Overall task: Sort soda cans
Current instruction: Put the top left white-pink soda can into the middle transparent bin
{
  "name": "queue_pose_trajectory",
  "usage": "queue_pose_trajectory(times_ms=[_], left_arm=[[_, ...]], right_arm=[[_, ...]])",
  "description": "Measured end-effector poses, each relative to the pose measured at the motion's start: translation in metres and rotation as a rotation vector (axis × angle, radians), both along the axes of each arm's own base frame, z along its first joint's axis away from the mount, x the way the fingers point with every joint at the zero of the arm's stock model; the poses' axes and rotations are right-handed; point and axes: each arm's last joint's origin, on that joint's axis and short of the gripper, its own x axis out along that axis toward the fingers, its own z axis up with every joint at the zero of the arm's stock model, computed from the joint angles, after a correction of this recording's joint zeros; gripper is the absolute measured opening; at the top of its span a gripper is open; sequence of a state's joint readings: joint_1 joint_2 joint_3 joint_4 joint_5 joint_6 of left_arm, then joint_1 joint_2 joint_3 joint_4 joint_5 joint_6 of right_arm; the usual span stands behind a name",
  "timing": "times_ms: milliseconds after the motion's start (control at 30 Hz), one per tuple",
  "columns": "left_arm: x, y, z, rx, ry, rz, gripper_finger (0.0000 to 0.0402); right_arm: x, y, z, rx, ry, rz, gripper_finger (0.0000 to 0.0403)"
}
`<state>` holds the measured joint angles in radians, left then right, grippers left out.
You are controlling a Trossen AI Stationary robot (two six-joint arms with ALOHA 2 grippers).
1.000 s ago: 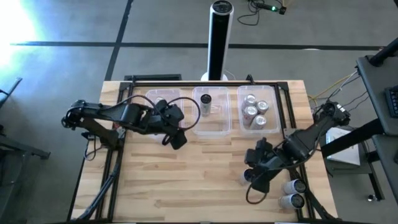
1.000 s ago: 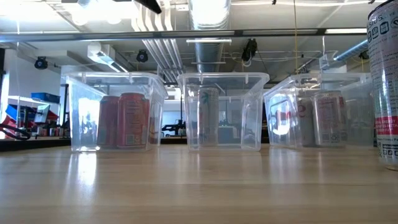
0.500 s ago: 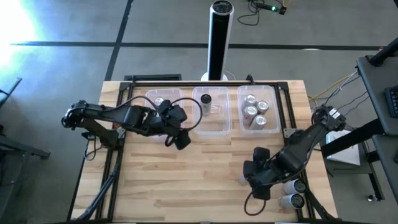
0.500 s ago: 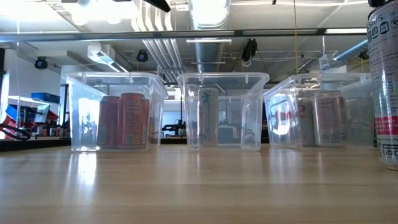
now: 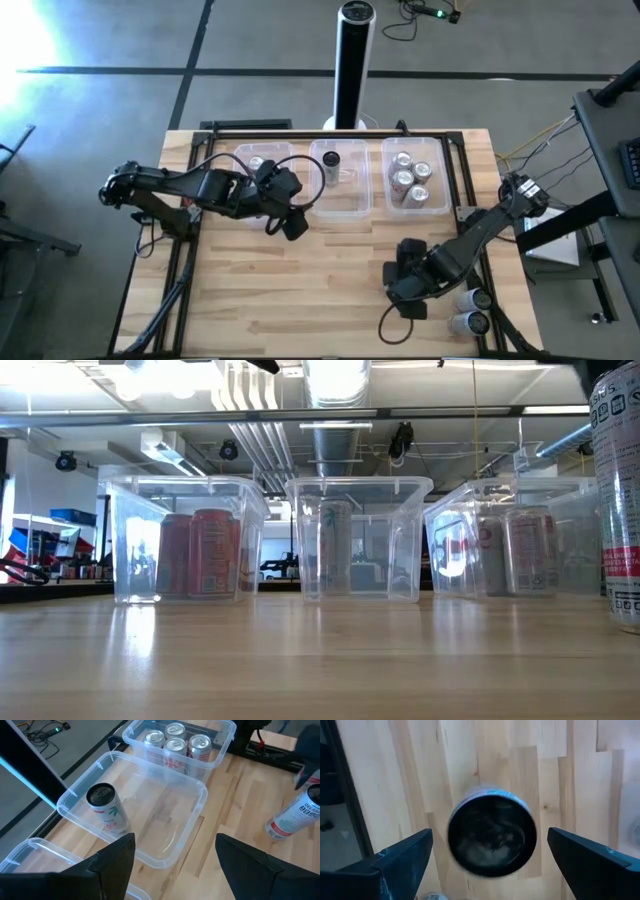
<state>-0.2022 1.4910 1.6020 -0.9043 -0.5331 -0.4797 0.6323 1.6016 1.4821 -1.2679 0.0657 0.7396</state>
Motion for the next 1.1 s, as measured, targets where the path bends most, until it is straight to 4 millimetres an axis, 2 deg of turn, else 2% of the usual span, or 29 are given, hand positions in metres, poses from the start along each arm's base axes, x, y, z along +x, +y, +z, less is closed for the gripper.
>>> queue_pose_trajectory(times_ms=[200,500,633,767,833,933,1100], left_arm=[[0.0,-0.002,0.0,0.001,-0.002,-0.009,0.026],[-0.001,-0.009,0.0,-0.001,-0.002,-0.031,0.026],[-0.002,-0.01,0.0,0.0,0.003,-0.034,0.026],[-0.003,-0.009,-0.001,0.003,0.016,-0.032,0.026],[-0.005,-0.009,-0.002,0.009,0.038,-0.031,0.026],[-0.008,-0.008,-0.002,0.014,0.063,-0.031,0.026],[-0.019,-0.005,0.009,0.005,0.025,-0.03,0.026]], right_arm=[[0.006,-0.012,-0.017,0.037,0.023,-0.019,0.0373],[0.006,-0.015,-0.037,0.052,0.052,-0.012,0.0352],[0.006,-0.015,-0.042,0.054,0.049,-0.013,0.0321],[0.008,-0.016,-0.04,0.056,0.042,-0.017,0.0271],[0.01,-0.017,-0.035,0.063,0.032,-0.021,0.0246],[0.02,-0.021,-0.017,0.115,-0.002,-0.035,0.0241],[0.041,-0.04,0.037,0.16,-0.141,-0.042,0.0241]])
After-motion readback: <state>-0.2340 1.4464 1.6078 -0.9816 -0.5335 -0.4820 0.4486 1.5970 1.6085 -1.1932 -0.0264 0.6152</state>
